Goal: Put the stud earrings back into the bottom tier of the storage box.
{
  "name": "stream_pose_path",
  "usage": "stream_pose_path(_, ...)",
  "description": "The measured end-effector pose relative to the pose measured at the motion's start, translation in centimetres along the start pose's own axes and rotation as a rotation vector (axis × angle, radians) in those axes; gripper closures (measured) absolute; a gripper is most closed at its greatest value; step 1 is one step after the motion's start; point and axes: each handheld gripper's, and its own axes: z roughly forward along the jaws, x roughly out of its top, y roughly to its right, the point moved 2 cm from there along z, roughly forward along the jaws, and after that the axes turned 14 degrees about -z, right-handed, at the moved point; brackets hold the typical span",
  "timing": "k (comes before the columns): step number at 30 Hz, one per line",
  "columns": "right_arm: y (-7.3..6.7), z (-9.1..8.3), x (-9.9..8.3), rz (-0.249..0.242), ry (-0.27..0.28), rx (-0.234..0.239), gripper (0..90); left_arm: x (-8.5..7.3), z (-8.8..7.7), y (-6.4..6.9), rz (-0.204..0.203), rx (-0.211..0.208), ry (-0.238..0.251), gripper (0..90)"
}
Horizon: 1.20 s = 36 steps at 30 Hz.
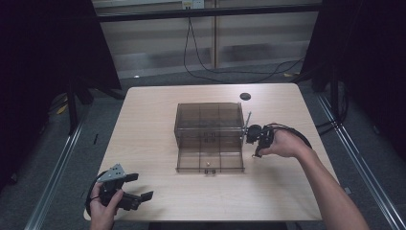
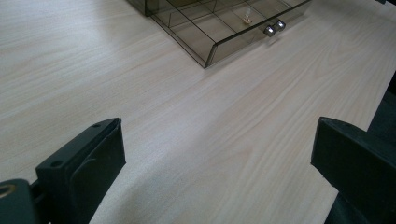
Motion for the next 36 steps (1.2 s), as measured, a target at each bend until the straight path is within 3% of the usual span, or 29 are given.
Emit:
stream_pose_path(19, 0.4, 2.2, 1.0, -0.037, -0.032, 0.021, 84.4, 0.0, 0.0, -0.1, -0.003, 0.001, 0.002, 2.8)
stream_pose_path(28, 0.5, 2.3, 1.0, -0.038, -0.030, 0.023, 85.9, 0.0, -0.1, -0.1, -0.002, 0.003, 0.004, 2.8)
stream_pose_path(32, 0.1, 2.2, 1.0, -0.018, -0.039, 0.047, 86.1, 0.0, -0.1, -0.1, -0.002, 0.003, 0.004, 2.8)
stream_pose_path(36, 0.2, 2.0, 1.0, -0.035, -0.026, 0.043, 86.1, 0.0, -0.1, -0.1, -0.001, 0.001, 0.004, 2.8)
